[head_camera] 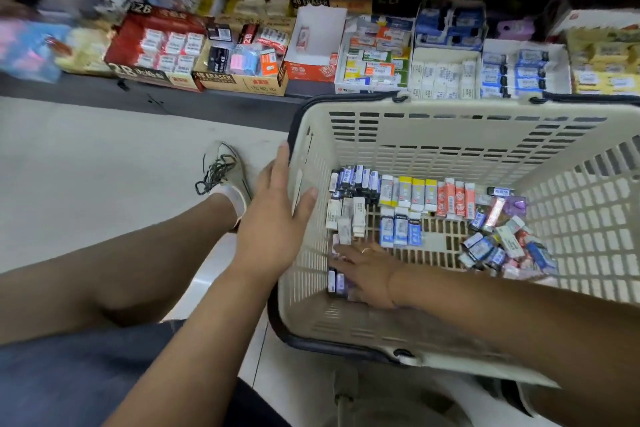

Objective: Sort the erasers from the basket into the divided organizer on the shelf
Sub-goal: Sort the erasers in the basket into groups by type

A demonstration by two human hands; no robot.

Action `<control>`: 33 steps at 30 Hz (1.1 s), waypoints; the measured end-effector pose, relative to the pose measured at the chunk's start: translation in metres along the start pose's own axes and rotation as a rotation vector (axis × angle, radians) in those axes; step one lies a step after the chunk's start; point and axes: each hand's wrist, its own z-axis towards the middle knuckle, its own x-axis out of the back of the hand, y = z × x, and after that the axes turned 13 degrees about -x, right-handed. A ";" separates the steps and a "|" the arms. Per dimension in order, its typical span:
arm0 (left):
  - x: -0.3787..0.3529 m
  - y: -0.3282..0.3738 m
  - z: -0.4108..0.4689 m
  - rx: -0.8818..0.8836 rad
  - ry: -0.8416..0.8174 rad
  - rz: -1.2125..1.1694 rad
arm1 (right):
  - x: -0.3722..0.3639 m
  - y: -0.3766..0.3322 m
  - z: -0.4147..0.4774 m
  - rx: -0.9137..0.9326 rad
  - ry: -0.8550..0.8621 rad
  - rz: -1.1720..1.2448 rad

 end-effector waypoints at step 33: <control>-0.008 -0.011 0.002 0.006 0.099 -0.201 | -0.017 -0.009 0.046 -0.857 0.098 1.417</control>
